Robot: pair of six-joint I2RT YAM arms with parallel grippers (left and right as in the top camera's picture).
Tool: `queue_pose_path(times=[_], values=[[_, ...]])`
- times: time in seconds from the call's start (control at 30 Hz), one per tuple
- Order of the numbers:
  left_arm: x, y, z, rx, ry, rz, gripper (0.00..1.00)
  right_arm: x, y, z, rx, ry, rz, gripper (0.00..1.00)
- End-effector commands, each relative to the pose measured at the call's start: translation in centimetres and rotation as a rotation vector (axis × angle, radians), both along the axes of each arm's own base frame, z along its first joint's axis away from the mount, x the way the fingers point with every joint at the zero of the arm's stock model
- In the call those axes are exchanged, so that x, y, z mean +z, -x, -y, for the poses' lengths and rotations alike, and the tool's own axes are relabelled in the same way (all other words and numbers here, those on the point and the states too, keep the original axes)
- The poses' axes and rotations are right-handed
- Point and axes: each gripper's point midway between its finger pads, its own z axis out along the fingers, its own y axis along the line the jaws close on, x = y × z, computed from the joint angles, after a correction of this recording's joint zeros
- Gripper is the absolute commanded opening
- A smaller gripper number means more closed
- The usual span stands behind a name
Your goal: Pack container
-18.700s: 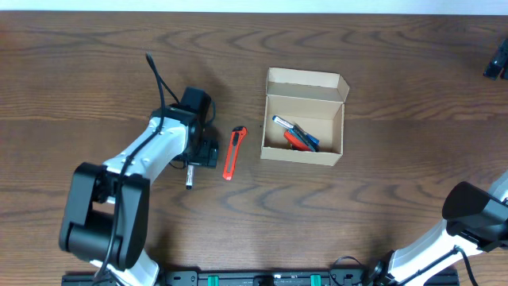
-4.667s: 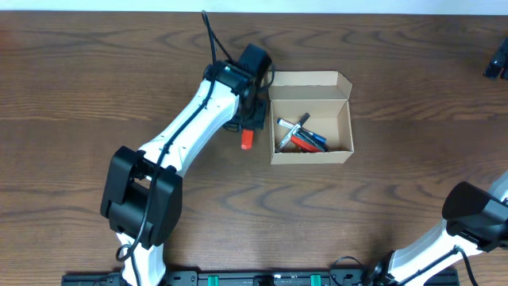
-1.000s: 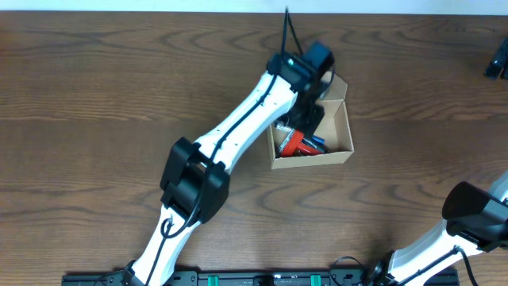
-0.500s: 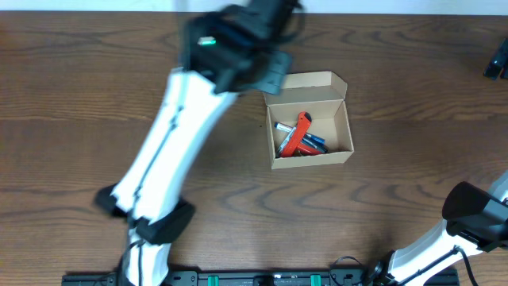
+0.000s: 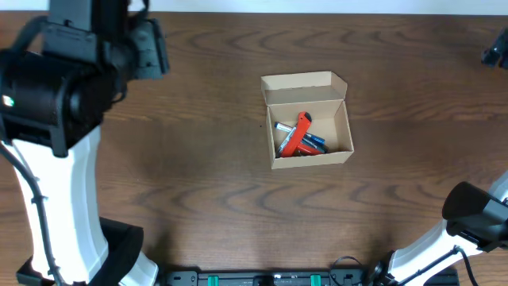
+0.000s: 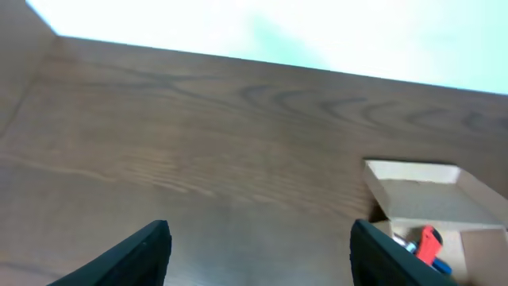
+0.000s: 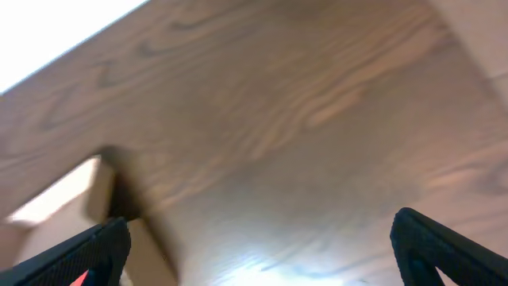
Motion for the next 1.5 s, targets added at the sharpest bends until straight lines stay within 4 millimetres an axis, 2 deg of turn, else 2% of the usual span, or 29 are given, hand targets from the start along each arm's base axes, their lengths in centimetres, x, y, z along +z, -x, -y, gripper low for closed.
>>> queue_pose_path(times=[0.0, 0.13, 0.23, 0.3, 0.47, 0.5, 0.6, 0.63, 0.73, 0.8, 0.97, 1.07, 1.13, 1.27, 1.47], values=[[-2.9, 0.3, -0.5, 0.005, 0.029, -0.135, 0.65, 1.8, -0.5, -2.4, 0.047, -0.106, 0.095, 0.99], [-5.1, -0.9, 0.8, -0.042, 0.122, -0.22, 0.53, 2.1, -1.6, -4.8, 0.124, -0.223, 0.151, 0.99], [-7.8, -2.3, 2.4, -0.08, 0.189, -0.317, 0.47, 1.0, -2.1, -6.0, 0.168, -0.249, 0.126, 0.99], [-9.9, -3.1, 3.2, -0.082, 0.225, -0.388, 0.4, -0.6, -2.3, -6.7, 0.208, -0.251, 0.079, 0.99], [-15.6, -4.6, 5.4, -0.08, 0.317, -0.584, 0.23, -7.2, -2.3, -8.5, 0.25, -0.349, -0.094, 0.98], [-16.9, -4.8, 5.7, -0.068, 0.331, -0.627, 0.22, -8.6, -2.2, -9.0, 0.256, -0.393, -0.126, 0.89], [-19.1, -5.1, 6.5, -0.068, 0.365, -0.707, 0.12, -11.1, -2.2, -9.8, 0.251, -0.479, -0.173, 0.6], [-19.8, -5.1, 6.7, -0.07, 0.376, -0.73, 0.12, -11.6, -2.1, -10.0, 0.243, -0.501, -0.184, 0.57], [-21.3, -5.1, 7.1, -0.069, 0.386, -0.78, 0.11, -12.6, -2.1, -10.3, 0.227, -0.541, -0.205, 0.62], [-22.3, -5.5, 7.1, -0.063, 0.382, -0.792, 0.11, -13.2, -2.6, -10.1, 0.23, -0.528, -0.192, 0.72], [-24.7, -6.7, 7.8, -0.064, 0.428, -0.804, 0.09, -14.4, -3.4, -10.1, 0.209, -0.542, -0.179, 0.7], [-26.4, -7.7, 8.9, -0.085, 0.483, -0.794, 0.06, -15.4, -4.0, -10.3, 0.2, -0.55, -0.171, 0.52], [-27.7, -8.4, 10.0, -0.109, 0.549, -0.791, 0.06, -16.3, -4.4, -10.6, 0.19, -0.559, -0.166, 0.33], [-29.3, -9.0, 12.2, -0.163, 0.678, -0.791, 0.06, -17.1, -5.6, -12.4, 0.191, -0.658, -0.12, 0.04], [-29.2, -9.4, 13.4, -0.182, 0.754, -0.783, 0.06, -15.9, -8.4, -15.7, 0.22, -0.784, -0.018, 0.01]])
